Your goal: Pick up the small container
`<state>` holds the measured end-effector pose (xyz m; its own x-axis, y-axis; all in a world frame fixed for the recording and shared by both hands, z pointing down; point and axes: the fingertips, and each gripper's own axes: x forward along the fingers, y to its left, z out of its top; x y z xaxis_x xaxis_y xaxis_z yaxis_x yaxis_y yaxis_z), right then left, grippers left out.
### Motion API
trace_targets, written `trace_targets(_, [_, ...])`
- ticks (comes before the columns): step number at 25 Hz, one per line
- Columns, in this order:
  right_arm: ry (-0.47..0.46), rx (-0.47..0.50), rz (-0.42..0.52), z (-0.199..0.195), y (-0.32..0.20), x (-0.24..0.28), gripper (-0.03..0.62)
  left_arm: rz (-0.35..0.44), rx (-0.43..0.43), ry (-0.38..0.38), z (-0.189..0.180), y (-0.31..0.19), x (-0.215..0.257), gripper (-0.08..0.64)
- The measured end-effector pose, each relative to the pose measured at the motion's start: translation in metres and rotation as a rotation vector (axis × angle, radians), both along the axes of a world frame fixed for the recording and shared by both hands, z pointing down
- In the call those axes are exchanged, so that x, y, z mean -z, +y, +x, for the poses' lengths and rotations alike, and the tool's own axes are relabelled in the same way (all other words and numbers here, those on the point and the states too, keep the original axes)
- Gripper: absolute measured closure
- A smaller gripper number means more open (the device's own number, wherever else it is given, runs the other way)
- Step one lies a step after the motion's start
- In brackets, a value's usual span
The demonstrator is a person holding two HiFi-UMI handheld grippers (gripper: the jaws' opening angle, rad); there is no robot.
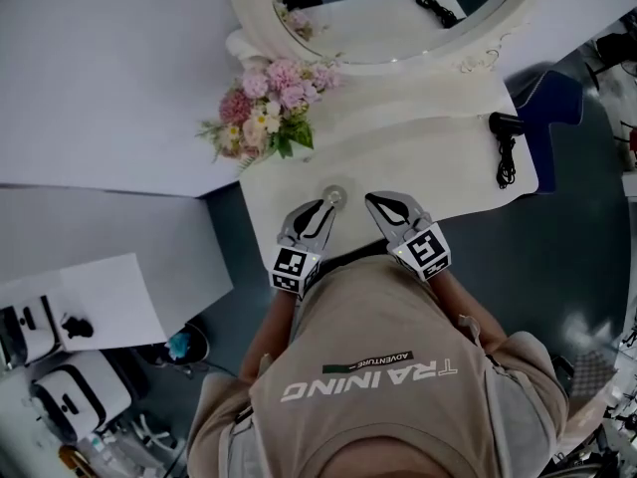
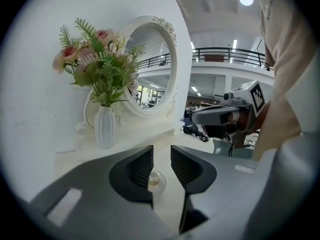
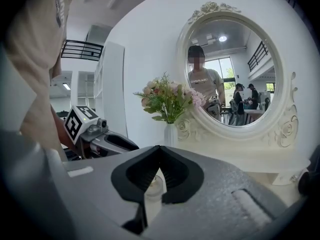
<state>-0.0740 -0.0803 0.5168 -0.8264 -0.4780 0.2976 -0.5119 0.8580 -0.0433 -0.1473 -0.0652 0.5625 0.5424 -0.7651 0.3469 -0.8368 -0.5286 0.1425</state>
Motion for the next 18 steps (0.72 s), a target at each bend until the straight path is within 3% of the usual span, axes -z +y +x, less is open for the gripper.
trace_targets(5, [-0.012,0.008,-0.015,0.007,-0.009,-0.002,0.589,-0.059,-0.003,-0.054,0.004,-0.002,-0.022,0.272])
trace_targets(14, [0.02,0.037,-0.043,0.03,-0.01,-0.014,0.589,-0.074,0.067,-0.108,0.002,-0.019,-0.073,0.169])
trace_targets(18, [0.023,0.031,-0.076,0.036,-0.011,-0.022,0.589,-0.11,0.047,-0.123,0.004,-0.021,-0.098,0.132])
